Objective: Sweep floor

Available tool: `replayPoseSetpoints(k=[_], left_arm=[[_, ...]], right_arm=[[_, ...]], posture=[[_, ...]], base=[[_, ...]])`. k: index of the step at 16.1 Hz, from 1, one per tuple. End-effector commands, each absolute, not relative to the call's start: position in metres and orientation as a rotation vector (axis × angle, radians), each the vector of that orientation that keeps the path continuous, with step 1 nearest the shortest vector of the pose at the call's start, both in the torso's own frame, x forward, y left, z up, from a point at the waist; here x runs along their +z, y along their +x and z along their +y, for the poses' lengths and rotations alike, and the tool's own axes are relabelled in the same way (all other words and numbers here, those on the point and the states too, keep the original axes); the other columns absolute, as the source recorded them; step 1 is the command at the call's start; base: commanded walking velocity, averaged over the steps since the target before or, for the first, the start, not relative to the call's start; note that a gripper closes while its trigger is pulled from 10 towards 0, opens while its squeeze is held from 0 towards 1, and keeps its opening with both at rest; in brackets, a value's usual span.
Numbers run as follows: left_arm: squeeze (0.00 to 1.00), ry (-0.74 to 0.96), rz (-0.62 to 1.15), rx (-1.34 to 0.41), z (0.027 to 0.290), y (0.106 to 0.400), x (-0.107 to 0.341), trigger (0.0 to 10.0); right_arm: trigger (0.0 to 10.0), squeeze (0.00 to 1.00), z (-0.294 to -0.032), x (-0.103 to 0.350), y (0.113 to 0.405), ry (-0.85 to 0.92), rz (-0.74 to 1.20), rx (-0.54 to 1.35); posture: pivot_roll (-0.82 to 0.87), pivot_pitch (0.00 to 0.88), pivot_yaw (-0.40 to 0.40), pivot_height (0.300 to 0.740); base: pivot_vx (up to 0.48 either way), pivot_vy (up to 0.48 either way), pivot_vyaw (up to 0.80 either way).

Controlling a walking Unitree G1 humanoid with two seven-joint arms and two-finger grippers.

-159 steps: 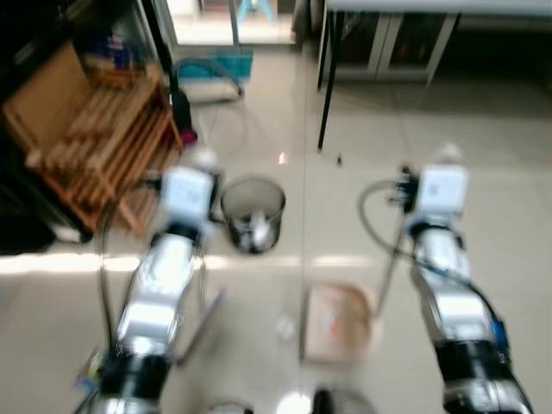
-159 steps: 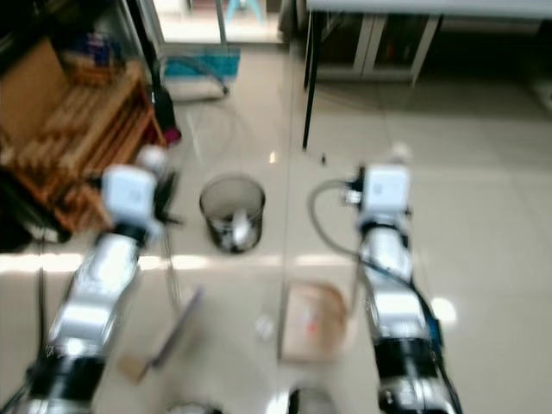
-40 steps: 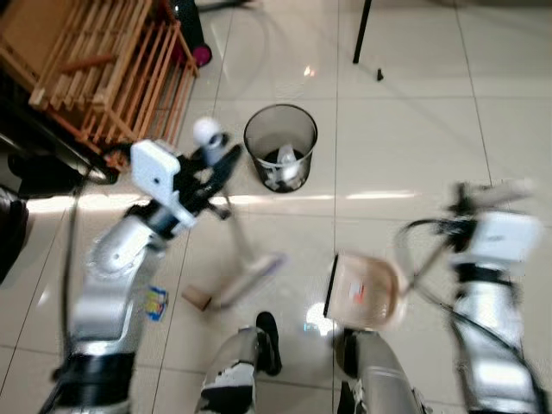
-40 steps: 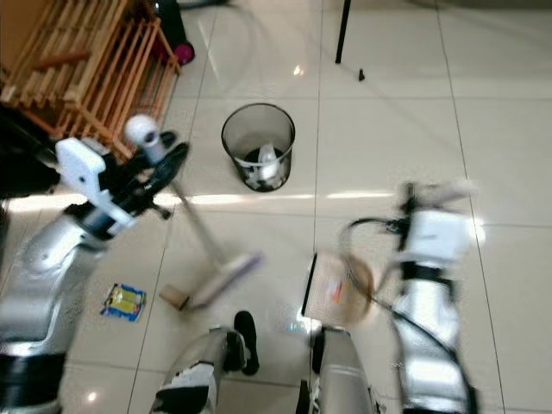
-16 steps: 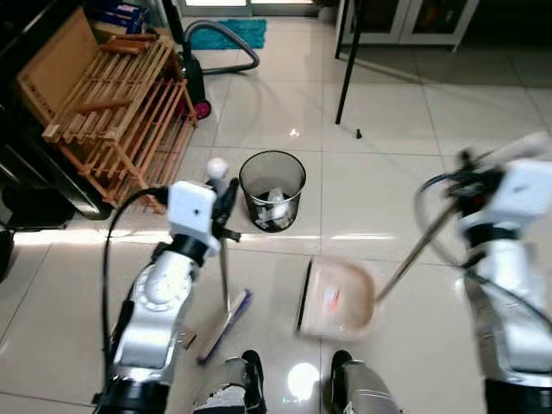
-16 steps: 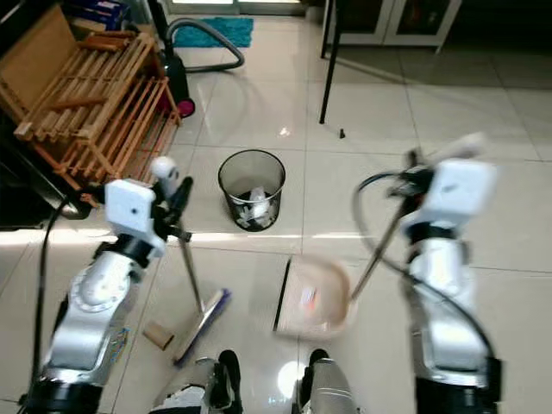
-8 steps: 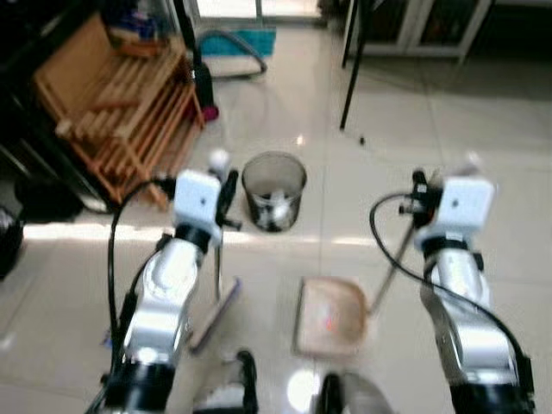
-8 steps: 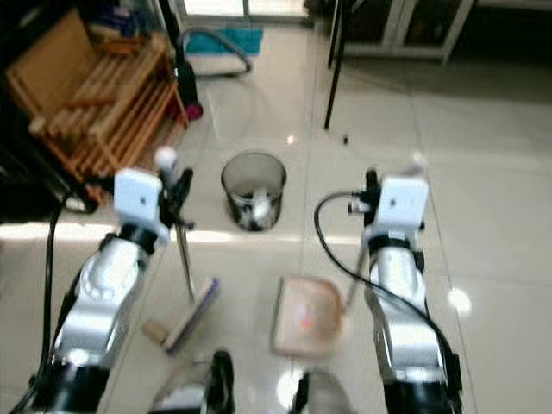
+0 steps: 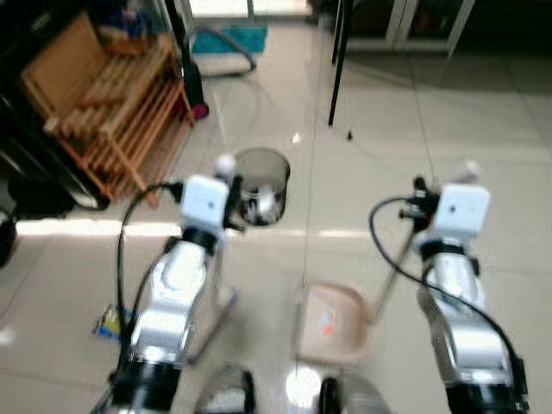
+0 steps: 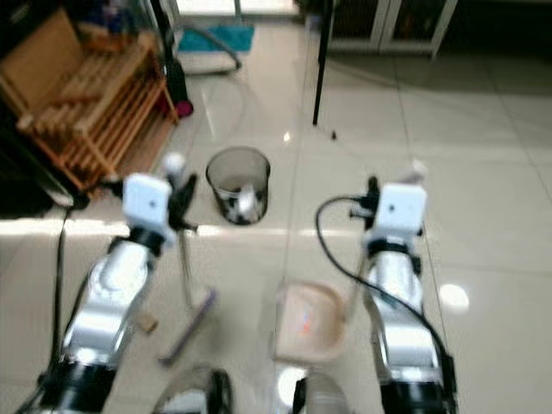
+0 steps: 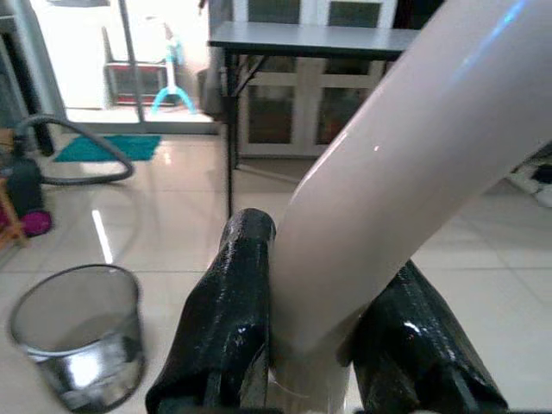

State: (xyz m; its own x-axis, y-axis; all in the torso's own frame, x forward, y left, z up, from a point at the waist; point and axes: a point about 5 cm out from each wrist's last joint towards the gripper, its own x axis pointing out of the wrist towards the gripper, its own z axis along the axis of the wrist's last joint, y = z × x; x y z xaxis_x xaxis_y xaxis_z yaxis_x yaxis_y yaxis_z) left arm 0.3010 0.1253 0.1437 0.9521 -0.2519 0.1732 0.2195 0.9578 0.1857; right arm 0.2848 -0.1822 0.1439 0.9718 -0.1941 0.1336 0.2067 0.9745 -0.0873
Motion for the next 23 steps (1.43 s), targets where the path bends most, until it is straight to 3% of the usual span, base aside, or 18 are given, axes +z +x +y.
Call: replayPoseSetpoints(k=[1,5,18,23], left_arm=[[0.0,0.184,-0.237,-0.208,0.134,0.302,0.151,10.0],[0.0,0.173,-0.275,-0.227,0.132,0.307,0.157,10.0],[0.0,0.162,-0.287,-0.249,0.128,0.314,0.156,10.0],[0.0,0.15,-0.281,-0.252,0.126,0.315,0.148,10.0]], right_arm=[[10.0,0.0,-0.179,0.142,0.285,-0.107,-0.119,-0.2],[10.0,0.0,-0.177,0.137,0.287,-0.058,-0.102,-0.196],[10.0,0.0,-0.178,0.138,0.291,-0.074,-0.118,-0.212],[10.0,0.0,-0.185,0.143,0.295,-0.091,-0.184,-0.247]], posture=[[-0.02,0.197,0.058,0.74],[-0.02,0.195,0.063,0.74],[-0.03,0.203,0.07,0.74],[-0.03,0.214,0.072,0.74]], base=[[0.0,0.0,0.0],[0.079,0.0,0.0],[0.4,0.0,-0.04],[0.0,0.0,0.0]])
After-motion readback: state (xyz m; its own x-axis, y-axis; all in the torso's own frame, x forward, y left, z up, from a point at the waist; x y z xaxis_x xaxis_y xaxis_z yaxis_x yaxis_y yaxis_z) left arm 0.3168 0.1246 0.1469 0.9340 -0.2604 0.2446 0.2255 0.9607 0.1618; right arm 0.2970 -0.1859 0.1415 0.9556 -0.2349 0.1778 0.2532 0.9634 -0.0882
